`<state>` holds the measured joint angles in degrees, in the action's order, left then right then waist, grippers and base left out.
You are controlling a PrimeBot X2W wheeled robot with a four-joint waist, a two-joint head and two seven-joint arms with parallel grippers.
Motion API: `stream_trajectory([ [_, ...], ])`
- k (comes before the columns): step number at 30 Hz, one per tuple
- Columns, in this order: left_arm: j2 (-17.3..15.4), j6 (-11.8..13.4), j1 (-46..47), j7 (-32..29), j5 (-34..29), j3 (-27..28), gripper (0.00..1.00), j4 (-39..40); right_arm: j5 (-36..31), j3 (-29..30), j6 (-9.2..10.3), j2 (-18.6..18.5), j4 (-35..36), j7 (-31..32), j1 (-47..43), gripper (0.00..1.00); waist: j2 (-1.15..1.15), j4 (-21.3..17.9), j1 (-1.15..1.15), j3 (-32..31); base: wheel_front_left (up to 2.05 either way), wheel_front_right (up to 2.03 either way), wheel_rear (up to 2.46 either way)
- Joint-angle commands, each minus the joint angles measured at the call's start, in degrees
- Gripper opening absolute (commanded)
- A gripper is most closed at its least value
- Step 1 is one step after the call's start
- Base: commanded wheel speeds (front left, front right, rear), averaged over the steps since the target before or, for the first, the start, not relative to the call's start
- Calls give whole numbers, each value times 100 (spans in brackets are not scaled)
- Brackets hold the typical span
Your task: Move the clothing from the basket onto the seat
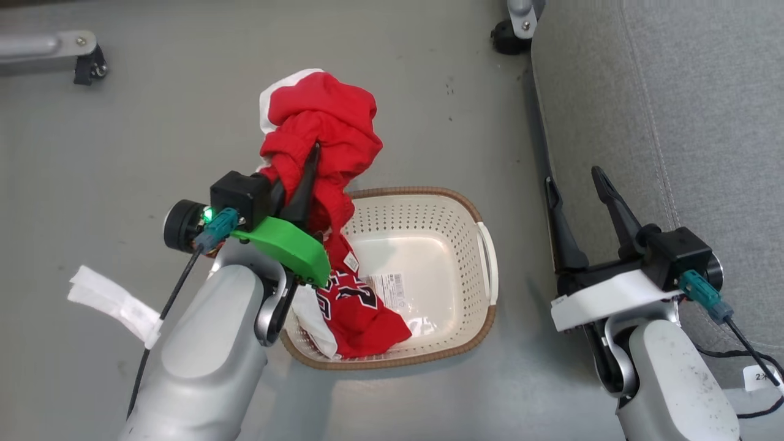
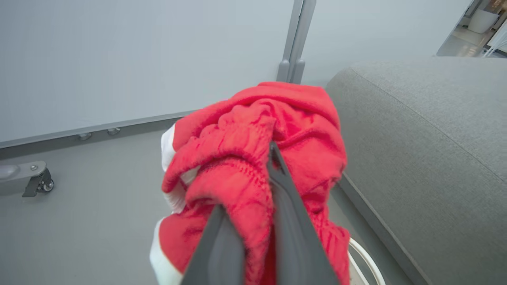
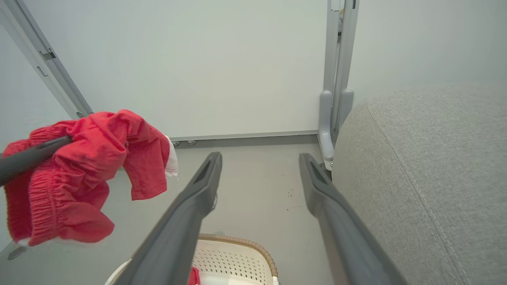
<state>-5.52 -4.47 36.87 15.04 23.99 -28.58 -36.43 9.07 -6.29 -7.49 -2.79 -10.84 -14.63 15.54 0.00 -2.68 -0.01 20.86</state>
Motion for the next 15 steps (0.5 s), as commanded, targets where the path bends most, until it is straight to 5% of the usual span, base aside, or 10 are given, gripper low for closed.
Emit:
stream_trajectory([
  [1, -20, 31, -183, 19, -75, 97, 0, 263, -26, 17, 0, -19, 19, 38, -126, 100, 0, 158, 1, -385, 0, 0, 0],
  [15, 48, -12, -1303, 13, -575, 870, 0, 2654, -40, 32, 0, -18, 524, 403, -667, 100, 0, 215, 1, -1082, 0, 0, 0],
])
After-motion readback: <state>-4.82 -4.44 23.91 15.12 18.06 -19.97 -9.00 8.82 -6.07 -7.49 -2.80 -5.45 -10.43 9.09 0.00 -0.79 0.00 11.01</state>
